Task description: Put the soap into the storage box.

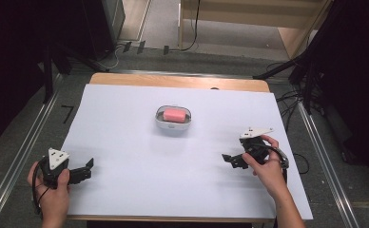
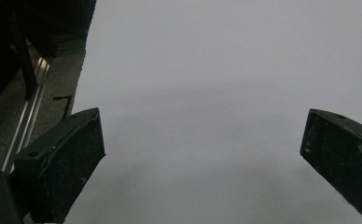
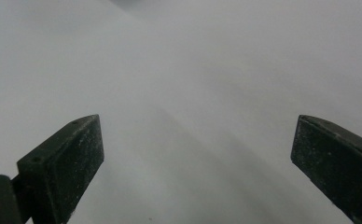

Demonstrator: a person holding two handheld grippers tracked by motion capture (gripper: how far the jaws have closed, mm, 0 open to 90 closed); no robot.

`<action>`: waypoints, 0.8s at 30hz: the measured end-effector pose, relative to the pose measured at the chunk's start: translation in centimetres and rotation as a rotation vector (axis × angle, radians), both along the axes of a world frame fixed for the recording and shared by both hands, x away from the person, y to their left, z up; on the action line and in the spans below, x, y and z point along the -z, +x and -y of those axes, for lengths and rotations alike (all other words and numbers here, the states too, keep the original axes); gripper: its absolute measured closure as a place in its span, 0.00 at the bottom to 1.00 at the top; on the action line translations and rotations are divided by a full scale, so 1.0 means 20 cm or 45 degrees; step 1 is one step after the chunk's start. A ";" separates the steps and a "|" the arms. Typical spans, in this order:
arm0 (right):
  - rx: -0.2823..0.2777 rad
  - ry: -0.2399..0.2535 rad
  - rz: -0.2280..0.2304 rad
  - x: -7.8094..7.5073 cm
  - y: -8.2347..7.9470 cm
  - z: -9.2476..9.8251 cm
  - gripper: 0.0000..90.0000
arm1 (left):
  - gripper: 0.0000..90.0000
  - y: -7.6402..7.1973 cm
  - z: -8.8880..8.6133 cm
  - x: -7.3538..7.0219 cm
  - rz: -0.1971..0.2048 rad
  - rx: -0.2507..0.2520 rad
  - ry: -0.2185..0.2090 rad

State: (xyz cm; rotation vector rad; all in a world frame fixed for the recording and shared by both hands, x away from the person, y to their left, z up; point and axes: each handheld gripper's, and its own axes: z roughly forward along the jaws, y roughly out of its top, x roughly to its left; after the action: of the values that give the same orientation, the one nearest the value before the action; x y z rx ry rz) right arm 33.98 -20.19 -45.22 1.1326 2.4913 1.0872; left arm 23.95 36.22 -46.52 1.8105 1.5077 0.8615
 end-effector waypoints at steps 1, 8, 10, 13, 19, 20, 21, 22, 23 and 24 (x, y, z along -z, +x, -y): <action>0.010 -0.004 -0.002 0.01 -0.01 0.01 0.03 | 0.00 0.00 0.00 0.00 -0.001 0.001 0.000; 0.057 0.012 -0.003 0.04 -0.06 0.10 0.04 | 0.00 0.00 0.00 0.00 0.002 -0.001 0.001; 0.073 0.016 -0.005 0.05 -0.08 0.13 0.03 | 0.00 0.00 0.00 0.00 0.001 -0.001 0.001; 0.098 0.020 -0.007 0.07 -0.10 0.16 0.03 | 0.00 0.00 0.00 0.00 0.005 -0.001 -0.001; 0.140 0.032 -0.001 0.09 -0.14 0.24 0.03 | 0.00 0.00 0.00 0.00 0.006 0.000 0.002; 0.144 0.033 -0.001 0.09 -0.15 0.25 0.03 | 0.00 0.00 0.00 0.00 0.006 0.000 0.002; 0.156 0.039 0.003 0.10 -0.16 0.26 0.03 | 0.00 0.00 0.00 0.00 0.006 0.000 0.002; 0.162 0.039 0.004 0.10 -0.16 0.28 0.03 | 0.00 0.00 0.00 0.00 0.006 -0.001 0.002; 0.167 0.042 0.006 0.10 -0.17 0.28 0.03 | 0.00 0.00 0.00 0.00 0.005 0.000 0.002; 0.175 0.041 0.011 0.10 -0.18 0.30 0.04 | 0.00 0.00 0.00 0.00 0.006 -0.001 0.002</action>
State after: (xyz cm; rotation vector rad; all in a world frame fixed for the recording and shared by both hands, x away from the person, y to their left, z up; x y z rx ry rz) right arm 30.43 -26.11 -47.25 1.2844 2.3580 1.0954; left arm 23.93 36.17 -46.54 1.8081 1.5050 0.8670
